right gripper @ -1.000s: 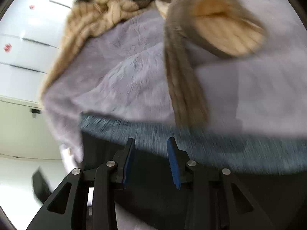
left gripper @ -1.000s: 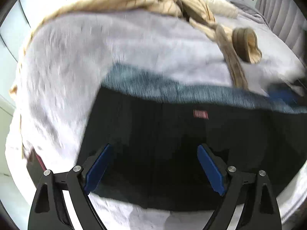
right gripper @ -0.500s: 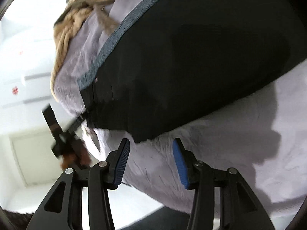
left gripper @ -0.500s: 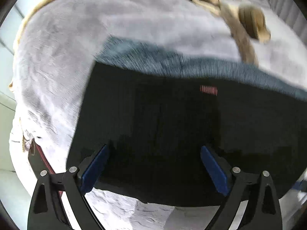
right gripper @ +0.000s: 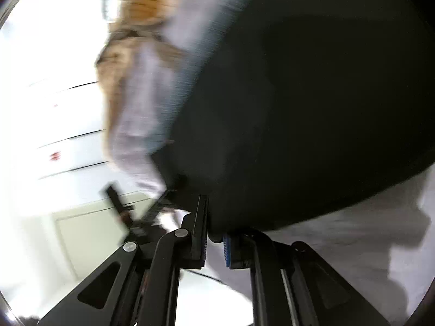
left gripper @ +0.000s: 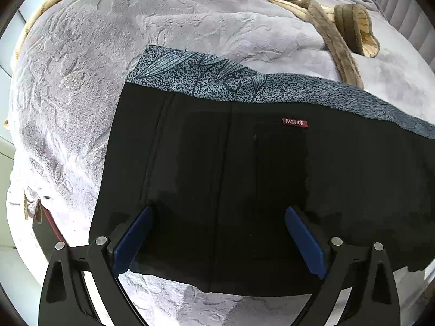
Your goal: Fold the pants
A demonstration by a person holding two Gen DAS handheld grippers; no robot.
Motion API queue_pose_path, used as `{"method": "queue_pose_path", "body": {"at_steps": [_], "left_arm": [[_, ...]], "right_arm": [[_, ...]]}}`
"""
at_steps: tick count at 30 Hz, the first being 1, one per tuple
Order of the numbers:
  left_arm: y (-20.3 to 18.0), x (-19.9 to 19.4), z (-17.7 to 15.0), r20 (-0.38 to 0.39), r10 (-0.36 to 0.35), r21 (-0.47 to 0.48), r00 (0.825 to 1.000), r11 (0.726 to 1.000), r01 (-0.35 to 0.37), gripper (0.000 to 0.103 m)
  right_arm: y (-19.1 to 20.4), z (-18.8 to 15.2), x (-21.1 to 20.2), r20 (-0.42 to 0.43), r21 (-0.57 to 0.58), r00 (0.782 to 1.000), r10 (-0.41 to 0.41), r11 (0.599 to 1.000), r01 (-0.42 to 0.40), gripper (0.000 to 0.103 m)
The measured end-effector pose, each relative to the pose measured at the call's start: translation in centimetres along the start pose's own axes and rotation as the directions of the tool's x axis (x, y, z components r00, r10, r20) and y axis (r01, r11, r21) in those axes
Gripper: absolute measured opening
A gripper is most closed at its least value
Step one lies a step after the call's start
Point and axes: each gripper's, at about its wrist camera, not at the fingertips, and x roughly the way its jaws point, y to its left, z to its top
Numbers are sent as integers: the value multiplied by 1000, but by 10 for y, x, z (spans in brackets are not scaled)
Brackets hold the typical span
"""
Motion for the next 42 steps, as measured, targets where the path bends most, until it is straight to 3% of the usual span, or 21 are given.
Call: {"method": "queue_pose_path", "body": {"at_steps": [4, 6, 9, 11, 14, 17, 18, 21, 22, 24, 26, 27, 29, 31, 33, 35, 40, 42], "left_arm": [[12, 11, 6, -14, 12, 14, 1000, 1000, -12, 101], [6, 7, 6, -26, 26, 23, 999, 999, -25, 101], [-7, -2, 1, -18, 41, 52, 999, 998, -40, 101], [-16, -15, -3, -4, -11, 52, 1000, 999, 11, 101], [-48, -27, -12, 4, -80, 99, 997, 992, 79, 101], [-97, -28, -19, -16, -157, 137, 987, 978, 158, 101], [-114, -23, -22, -33, -165, 151, 986, 974, 169, 101], [-160, -10, -33, -82, -108, 220, 991, 968, 123, 101], [-163, -5, -35, -86, -88, 232, 992, 967, 106, 101], [-164, -4, -36, -84, -88, 235, 993, 966, 106, 101], [-162, -8, -35, -98, -85, 238, 992, 966, 106, 101], [-158, -10, -35, -108, -83, 231, 991, 967, 107, 101], [-152, -14, -34, -124, -88, 208, 988, 972, 112, 101], [-144, -18, -34, -144, -91, 181, 985, 977, 116, 101], [-140, -22, -38, -154, -86, 166, 984, 980, 112, 101], [-137, -27, -43, -162, -87, 160, 983, 981, 113, 101], [-130, -43, -58, -154, -107, 168, 982, 977, 133, 101], [-133, -50, -60, -146, -113, 177, 983, 974, 139, 101]], "right_arm": [[-5, -6, 6, -18, -28, 993, -119, 993, 118, 10], [-23, -12, 14, -62, -20, 966, -252, 968, 251, 10], [-24, -21, -2, -84, -4, 957, -278, 960, 278, 14], [-11, -26, -23, -53, -67, 942, -331, 943, 327, 15], [19, -22, -56, 69, -177, 917, -392, 900, 398, 15], [32, -6, -60, 129, -219, 893, -431, 866, 449, 15], [32, 0, -57, 136, -227, 883, -449, 853, 469, 15], [21, 13, -41, 145, -276, 785, -603, 737, 617, 12], [14, 15, -40, 140, -284, 776, -615, 726, 626, 10], [10, 17, -48, 146, -270, 786, -601, 740, 616, 7], [9, 16, -63, 177, -232, 769, -614, 734, 639, 7], [11, 16, -70, 185, -209, 758, -625, 729, 652, 12], [15, 14, -78, 180, -195, 763, -620, 738, 646, 13], [17, 10, -85, 176, -183, 760, -626, 737, 650, 20], [20, 2, -92, 181, -161, 748, -639, 731, 664, 48], [25, -8, -94, 181, -156, 751, -635, 736, 659, 60], [24, -30, -92, 151, -131, 756, -637, 745, 654, 62], [23, -39, -92, 149, -124, 758, -635, 749, 651, 68]]}}
